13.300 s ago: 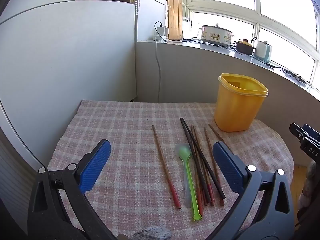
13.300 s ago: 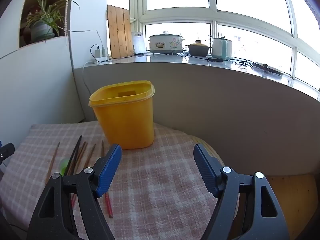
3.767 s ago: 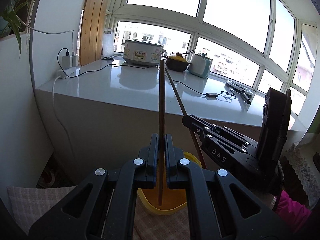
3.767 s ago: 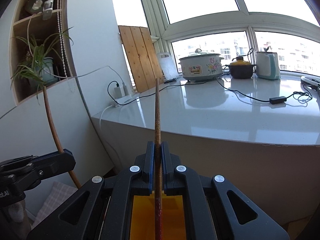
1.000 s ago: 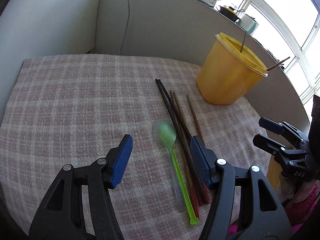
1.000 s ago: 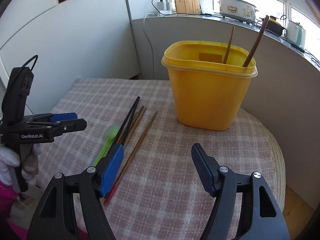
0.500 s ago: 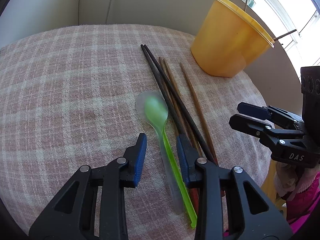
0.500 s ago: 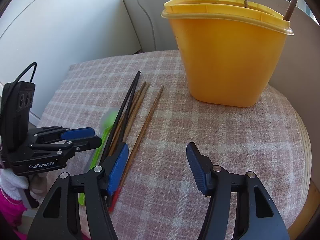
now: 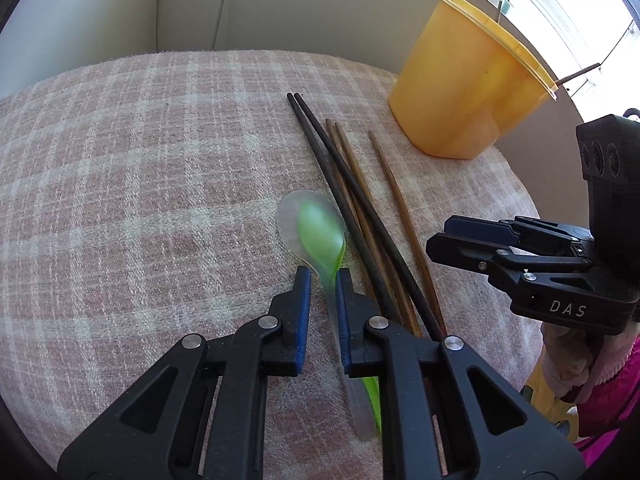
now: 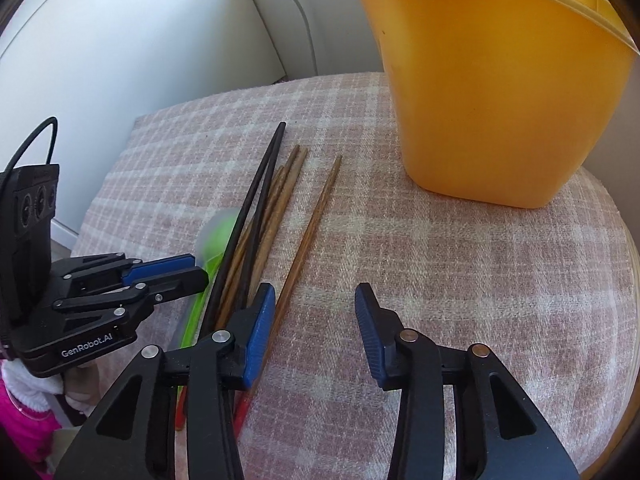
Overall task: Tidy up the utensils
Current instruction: 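Grasp the white plastic spoon with the left tool while the right tool grasps a wooden chopstick, then lift the white spoon and chopstick and carry both toward the yellow container, then lower spoon and chopstick into the yellow container and open both tools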
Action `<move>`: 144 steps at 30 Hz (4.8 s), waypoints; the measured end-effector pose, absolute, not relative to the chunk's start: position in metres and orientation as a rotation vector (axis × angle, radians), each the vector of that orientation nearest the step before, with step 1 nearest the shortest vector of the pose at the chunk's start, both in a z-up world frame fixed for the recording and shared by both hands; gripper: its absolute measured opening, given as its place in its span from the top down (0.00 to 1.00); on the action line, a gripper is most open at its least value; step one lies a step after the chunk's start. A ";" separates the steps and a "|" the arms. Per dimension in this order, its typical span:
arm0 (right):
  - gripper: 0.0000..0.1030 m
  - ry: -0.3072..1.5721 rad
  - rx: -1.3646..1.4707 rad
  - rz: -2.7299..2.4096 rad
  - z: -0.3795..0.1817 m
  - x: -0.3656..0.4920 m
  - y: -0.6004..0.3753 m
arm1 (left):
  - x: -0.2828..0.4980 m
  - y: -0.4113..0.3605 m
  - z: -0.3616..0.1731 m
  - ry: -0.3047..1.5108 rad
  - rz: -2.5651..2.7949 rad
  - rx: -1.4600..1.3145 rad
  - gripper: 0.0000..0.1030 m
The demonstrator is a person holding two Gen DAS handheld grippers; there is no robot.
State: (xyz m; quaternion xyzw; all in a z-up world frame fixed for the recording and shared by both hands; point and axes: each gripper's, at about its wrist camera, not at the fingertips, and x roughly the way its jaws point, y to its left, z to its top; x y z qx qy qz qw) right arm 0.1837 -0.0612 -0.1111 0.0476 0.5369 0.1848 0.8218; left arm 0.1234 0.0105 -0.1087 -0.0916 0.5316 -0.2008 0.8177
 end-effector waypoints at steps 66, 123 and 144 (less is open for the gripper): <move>0.96 0.758 0.086 0.376 0.021 0.159 -0.110 | 0.107 0.040 0.032 0.759 -0.516 -0.244 0.96; 0.96 0.593 0.080 0.195 0.060 0.201 -0.160 | 0.228 -0.065 0.055 0.593 -0.583 -0.239 0.96; 0.96 0.702 0.093 0.162 0.025 0.208 -0.165 | 0.206 -0.075 0.026 0.681 -0.626 -0.203 0.96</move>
